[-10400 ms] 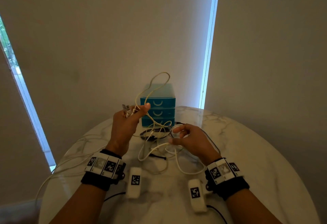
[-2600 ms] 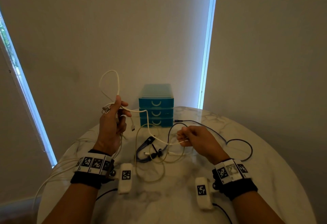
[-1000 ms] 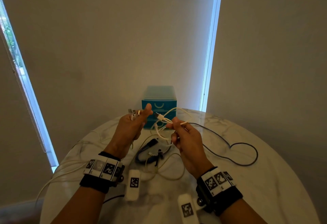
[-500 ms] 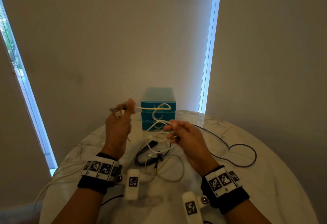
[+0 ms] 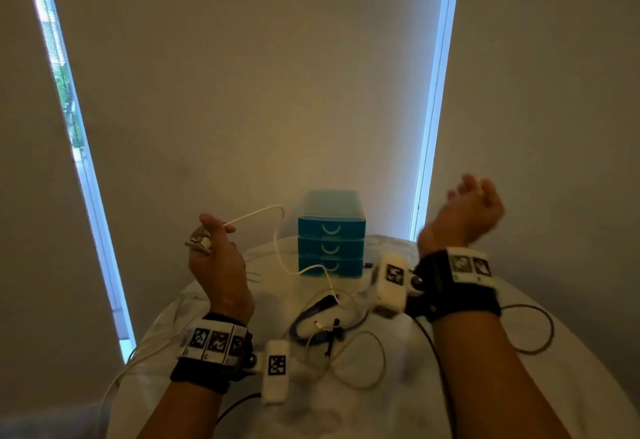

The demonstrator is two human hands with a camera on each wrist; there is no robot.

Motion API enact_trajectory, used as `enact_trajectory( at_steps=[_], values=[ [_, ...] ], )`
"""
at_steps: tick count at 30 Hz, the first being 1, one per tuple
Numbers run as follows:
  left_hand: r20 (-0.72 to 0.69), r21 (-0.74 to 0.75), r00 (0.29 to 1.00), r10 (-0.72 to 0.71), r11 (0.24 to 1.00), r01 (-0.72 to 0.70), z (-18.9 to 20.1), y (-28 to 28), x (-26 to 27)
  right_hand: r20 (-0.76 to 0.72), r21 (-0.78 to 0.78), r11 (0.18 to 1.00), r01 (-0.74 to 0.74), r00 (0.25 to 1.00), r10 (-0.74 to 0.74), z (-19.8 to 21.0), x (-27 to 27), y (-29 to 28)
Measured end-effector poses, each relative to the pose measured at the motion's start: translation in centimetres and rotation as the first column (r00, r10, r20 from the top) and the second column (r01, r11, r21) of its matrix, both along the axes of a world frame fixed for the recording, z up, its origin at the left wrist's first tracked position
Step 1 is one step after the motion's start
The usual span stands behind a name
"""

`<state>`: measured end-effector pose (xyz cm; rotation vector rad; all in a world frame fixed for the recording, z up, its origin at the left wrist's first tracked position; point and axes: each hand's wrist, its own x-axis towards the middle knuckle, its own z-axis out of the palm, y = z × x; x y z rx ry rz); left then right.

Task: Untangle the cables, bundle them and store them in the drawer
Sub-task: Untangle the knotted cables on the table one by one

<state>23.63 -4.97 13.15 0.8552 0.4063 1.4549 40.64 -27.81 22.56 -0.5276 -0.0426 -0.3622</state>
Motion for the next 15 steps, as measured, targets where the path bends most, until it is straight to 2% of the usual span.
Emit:
enact_trajectory(
  at_steps=[1, 2, 3, 4, 5, 6, 7, 9, 10, 12, 15],
  values=[
    [0.008, 0.017, 0.999, 0.04, 0.999, -0.04, 0.1, 0.1, 0.0, 0.131, -0.169, 0.958, -0.232, 0.958, 0.255, 2.0, -2.0, 3.0],
    [0.009, 0.03, 0.996, 0.093, 0.995, -0.093, 0.1, 0.4, -0.1, 0.198, -0.448, 0.802, -0.394, 0.832, 0.519, 3.6, -4.2, 5.7],
    [0.019, 0.04, 0.989, 0.149, 0.988, -0.149, 0.2, 0.6, -0.3, 0.185, -0.732, 0.566, -0.378, 0.69, 0.699, 5.1, -6.2, 7.7],
    [0.033, 0.044, 0.98, 0.198, 0.979, -0.199, 0.5, 0.7, -0.6, 0.155, -0.896, 0.366, -0.25, 0.597, 0.787, 6.3, -7.7, 9.0],
    [0.05, 0.049, 0.97, 0.236, 0.97, -0.238, 0.8, 0.8, -0.9, 0.171, -0.953, 0.283, -0.111, 0.575, 0.8, 7.1, -8.5, 9.7],
    [0.062, 0.056, 0.962, 0.266, 0.961, -0.27, 1.0, 0.9, -1.2, 0.226, -0.951, 0.306, -0.035, 0.598, 0.769, 7.7, -8.8, 9.8],
    [0.067, 0.069, 0.958, 0.277, 0.957, -0.282, 1.1, 0.9, -1.4, 0.247, -0.926, 0.371, -0.068, 0.635, 0.732, 7.9, -8.7, 9.3],
    [0.044, 0.096, 0.96, 0.275, 0.956, -0.278, 1.3, 0.7, -1.3, 0.191, -0.846, 0.471, -0.248, 0.684, 0.704, 6.3, -7.4, 7.2],
    [0.02, 0.117, 0.964, 0.263, 0.957, -0.264, 1.1, 0.5, -1.2, 0.133, -0.835, 0.462, -0.297, 0.707, 0.695, 4.8, -7.0, 6.2],
    [-0.033, 0.139, 0.975, 0.219, 0.967, -0.212, 0.6, 0.4, -0.8, 0.004, -0.881, 0.361, -0.306, 0.757, 0.653, 0.6, -6.0, 5.0],
    [-0.161, 0.154, 0.976, 0.146, 0.981, -0.121, -0.2, 0.4, -0.3, -0.152, -0.91, 0.219, -0.352, 0.774, 0.615, -5.2, -5.3, 4.3]
  ],
)
